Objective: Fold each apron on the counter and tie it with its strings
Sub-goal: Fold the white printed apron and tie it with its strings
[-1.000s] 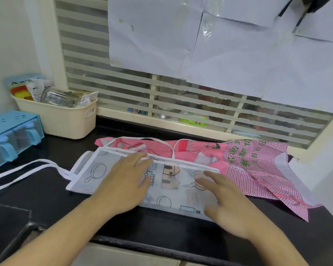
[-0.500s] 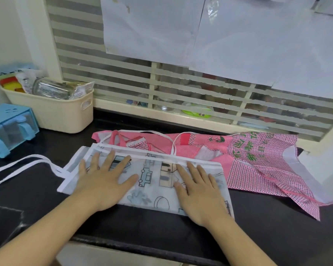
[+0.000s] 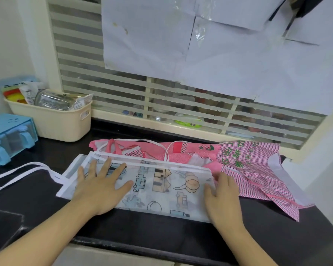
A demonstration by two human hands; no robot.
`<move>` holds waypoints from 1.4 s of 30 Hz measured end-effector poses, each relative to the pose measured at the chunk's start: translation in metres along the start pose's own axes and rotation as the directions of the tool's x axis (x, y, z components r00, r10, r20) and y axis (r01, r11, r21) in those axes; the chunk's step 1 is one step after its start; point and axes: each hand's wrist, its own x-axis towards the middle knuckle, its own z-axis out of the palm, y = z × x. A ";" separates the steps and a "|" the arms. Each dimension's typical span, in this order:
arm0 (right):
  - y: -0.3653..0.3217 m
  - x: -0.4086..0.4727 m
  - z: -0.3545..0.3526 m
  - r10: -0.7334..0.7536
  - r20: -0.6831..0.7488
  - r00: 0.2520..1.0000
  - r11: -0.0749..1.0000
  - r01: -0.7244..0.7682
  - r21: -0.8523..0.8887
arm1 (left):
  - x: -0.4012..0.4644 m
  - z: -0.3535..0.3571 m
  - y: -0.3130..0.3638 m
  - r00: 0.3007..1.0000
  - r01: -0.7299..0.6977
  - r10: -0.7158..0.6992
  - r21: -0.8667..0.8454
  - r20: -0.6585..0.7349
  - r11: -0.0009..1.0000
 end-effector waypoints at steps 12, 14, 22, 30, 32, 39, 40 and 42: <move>0.002 -0.017 -0.055 0.320 0.256 0.912 0.900 -0.377 0.220 | -0.029 -0.026 0.054 0.910 -0.314 0.284 -0.056 -0.302 0.948; 0.004 -0.021 -0.065 0.338 0.272 0.901 0.820 -0.424 0.384 | -0.043 -0.025 0.081 0.885 -0.408 0.332 -0.200 -0.325 0.891; 0.059 -0.045 -0.117 0.387 0.240 0.890 0.829 -0.450 0.332 | -0.071 0.013 0.184 0.872 -0.489 0.479 -0.140 -0.099 0.861; 0.098 -0.056 -0.127 0.431 0.222 0.874 0.846 -0.478 0.237 | -0.065 0.030 0.200 0.905 -0.420 0.422 -0.042 0.059 0.907; 0.097 -0.052 -0.131 0.430 0.300 0.851 0.832 -0.503 0.234 | -0.063 0.030 0.201 0.912 -0.403 0.405 -0.049 0.063 0.914; 0.097 -0.051 -0.128 0.397 0.238 0.886 0.835 -0.457 0.308 | -0.063 0.038 0.200 0.917 -0.399 0.399 -0.019 0.027 0.917; 0.095 -0.051 -0.127 0.399 0.225 0.889 0.790 -0.458 0.408 | -0.063 0.038 0.200 0.919 -0.393 0.394 -0.026 0.021 0.919; 0.086 -0.055 -0.125 0.403 0.227 0.886 0.652 -0.453 0.608 | -0.063 0.039 0.201 0.921 -0.389 0.390 -0.040 0.001 0.920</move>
